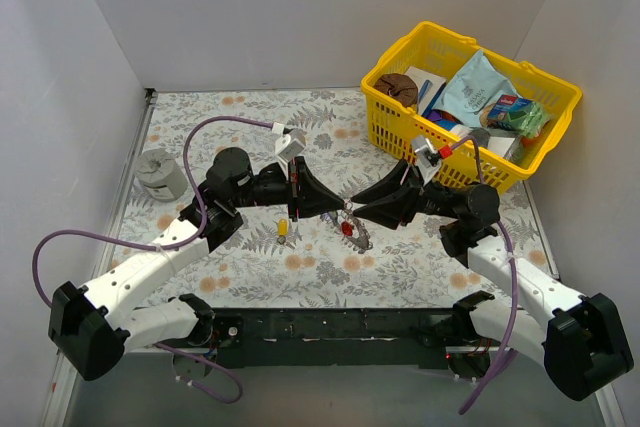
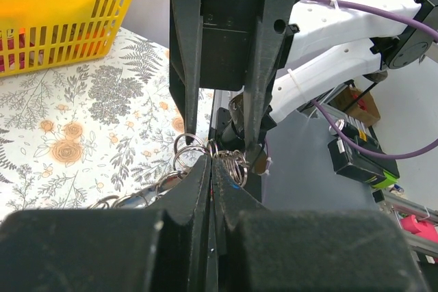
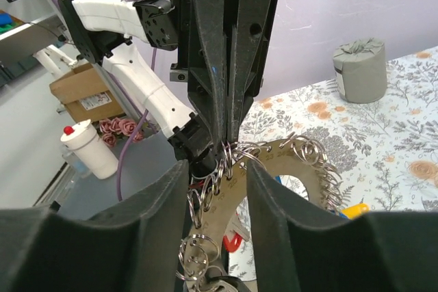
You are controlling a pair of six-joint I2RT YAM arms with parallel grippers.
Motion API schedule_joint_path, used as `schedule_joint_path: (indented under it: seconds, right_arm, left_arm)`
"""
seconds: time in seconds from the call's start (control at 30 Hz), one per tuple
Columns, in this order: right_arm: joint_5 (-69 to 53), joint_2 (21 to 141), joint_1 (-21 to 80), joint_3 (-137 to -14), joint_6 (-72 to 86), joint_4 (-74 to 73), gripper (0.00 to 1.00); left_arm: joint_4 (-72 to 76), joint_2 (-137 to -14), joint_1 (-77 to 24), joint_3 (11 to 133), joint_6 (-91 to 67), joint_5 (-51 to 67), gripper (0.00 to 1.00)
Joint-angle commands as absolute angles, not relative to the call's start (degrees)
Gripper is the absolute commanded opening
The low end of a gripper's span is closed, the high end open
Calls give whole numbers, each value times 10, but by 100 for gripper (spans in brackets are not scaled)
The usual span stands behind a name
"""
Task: Put the keys on the keyring
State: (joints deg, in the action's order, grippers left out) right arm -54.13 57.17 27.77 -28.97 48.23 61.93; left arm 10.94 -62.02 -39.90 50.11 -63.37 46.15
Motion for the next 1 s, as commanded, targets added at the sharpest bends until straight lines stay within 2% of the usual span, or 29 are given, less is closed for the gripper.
schedule_joint_path:
  seconds: [0.0,0.2,0.43,0.8,0.93,0.97]
  right_arm:
    - [-544,572,276,-293,490,673,49]
    - [-552,582,277,-290,486,672,52]
    - [-551,592,277,-289,485,671,50]
    - [-555,610,279,-296,500,683,30]
    - [-557,619,281,-298,506,690,18]
    - [-558,621,282,-297,506,693,8]
  left_arm:
    - [115,-596,-401,506,-625,459,0]
    - [120,-599,-401,505,-629,464,0]
    - [123,-609,-401,511,-635,476,0]
    - [126,-626,-401,513,-635,481,0]
    - [126,-635,-402,510,-634,482,0]
    - [126,-637,-403,508,-633,482,0]
